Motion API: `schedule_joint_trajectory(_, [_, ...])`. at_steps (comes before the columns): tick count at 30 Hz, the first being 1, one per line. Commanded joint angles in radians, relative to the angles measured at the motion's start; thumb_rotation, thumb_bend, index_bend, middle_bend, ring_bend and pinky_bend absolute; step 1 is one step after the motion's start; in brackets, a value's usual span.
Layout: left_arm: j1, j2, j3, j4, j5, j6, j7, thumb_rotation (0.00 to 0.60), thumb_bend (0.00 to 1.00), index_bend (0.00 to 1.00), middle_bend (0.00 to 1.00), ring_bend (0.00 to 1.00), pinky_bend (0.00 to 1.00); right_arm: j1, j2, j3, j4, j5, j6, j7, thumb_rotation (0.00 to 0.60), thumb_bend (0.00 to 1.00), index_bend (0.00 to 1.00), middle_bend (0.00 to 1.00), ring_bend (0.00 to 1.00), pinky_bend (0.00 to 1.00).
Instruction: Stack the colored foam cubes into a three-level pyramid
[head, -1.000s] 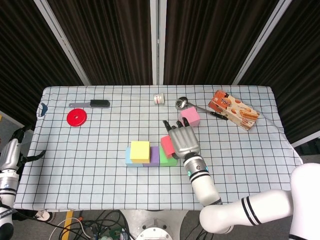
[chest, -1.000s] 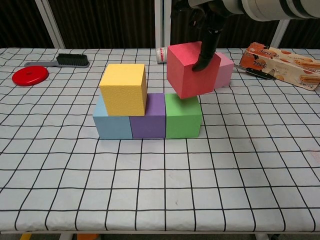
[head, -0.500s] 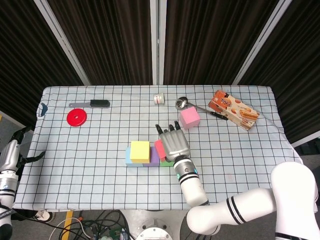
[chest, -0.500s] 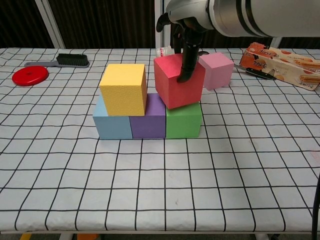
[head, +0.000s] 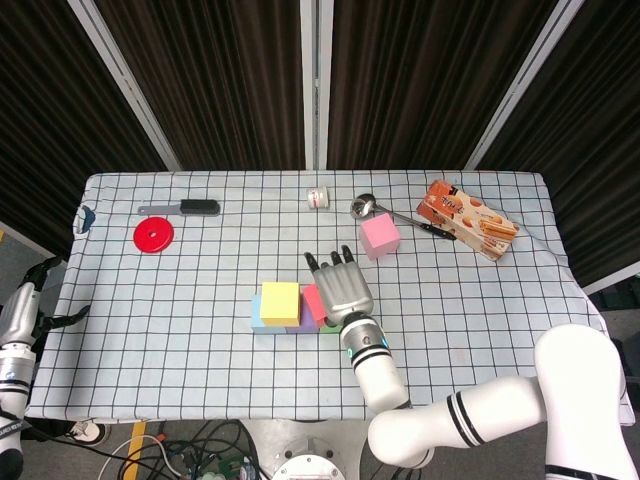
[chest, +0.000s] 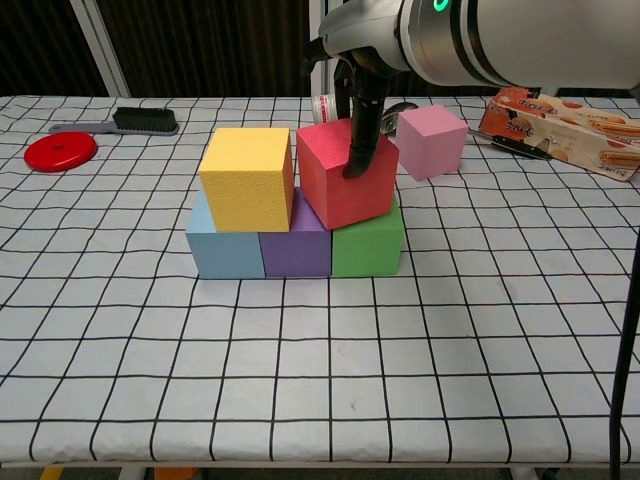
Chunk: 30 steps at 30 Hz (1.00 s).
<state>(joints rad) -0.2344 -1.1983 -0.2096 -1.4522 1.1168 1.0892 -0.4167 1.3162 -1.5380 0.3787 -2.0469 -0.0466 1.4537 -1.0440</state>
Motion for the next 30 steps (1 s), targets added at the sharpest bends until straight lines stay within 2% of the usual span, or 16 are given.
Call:
schedule_joint_trajectory(1, [0.0, 0.001, 0.0, 0.001, 0.0, -0.002, -0.002, 0.6, 0.16, 0.11, 0.11, 0.01, 0.09, -0.002, 0.0, 0.001, 0.0, -0.002, -0.004, 0.001, 0.6, 0.06, 0.0, 0.31, 0.08, 0.0])
schedule_joint_trajectory(14, [0.002, -0.001, -0.002, 0.003, 0.001, -0.015, -0.014, 0.6, 0.16, 0.11, 0.11, 0.01, 0.09, -0.02, 0.02, 0.012, -0.024, -0.019, -0.013, 0.018, 0.6, 0.06, 0.0, 0.25, 0.04, 0.0])
schedule_joint_trajectory(19, [0.008, 0.005, 0.001, -0.003, 0.01, -0.014, -0.029, 0.6, 0.16, 0.11, 0.11, 0.01, 0.09, -0.076, 0.148, 0.02, -0.114, -0.026, -0.051, 0.044, 0.6, 0.04, 0.0, 0.18, 0.0, 0.0])
schedule_joint_trajectory(22, [0.006, 0.004, 0.003, -0.004, 0.013, -0.022, -0.034, 0.6, 0.16, 0.11, 0.11, 0.01, 0.09, -0.139, 0.267, 0.019, -0.16, -0.024, -0.14, 0.09, 0.6, 0.04, 0.0, 0.13, 0.0, 0.0])
schedule_joint_trajectory(24, [0.004, -0.001, 0.002, -0.003, 0.013, -0.025, -0.032, 0.6, 0.16, 0.11, 0.11, 0.01, 0.09, -0.2, 0.336, 0.02, -0.161, -0.07, -0.244, 0.171, 0.6, 0.03, 0.0, 0.11, 0.0, 0.0])
schedule_joint_trajectory(26, [0.003, -0.009, 0.0, -0.004, 0.013, -0.021, -0.032, 0.6, 0.16, 0.11, 0.11, 0.01, 0.09, -0.272, 0.383, 0.013, -0.134, -0.158, -0.379, 0.276, 0.6, 0.03, 0.0, 0.1, 0.0, 0.0])
schedule_joint_trajectory(28, [0.003, -0.022, -0.004, -0.003, 0.017, -0.008, -0.034, 0.6, 0.16, 0.11, 0.11, 0.01, 0.09, -0.359, 0.421, 0.008, -0.063, -0.29, -0.57, 0.419, 0.6, 0.04, 0.0, 0.09, 0.0, 0.0])
schedule_joint_trajectory(30, [0.003, -0.038, -0.006, 0.001, 0.026, 0.009, -0.035, 0.6, 0.16, 0.11, 0.11, 0.01, 0.09, -0.446, 0.417, 0.027, 0.039, -0.454, -0.75, 0.586, 0.6, 0.02, 0.0, 0.09, 0.0, 0.0])
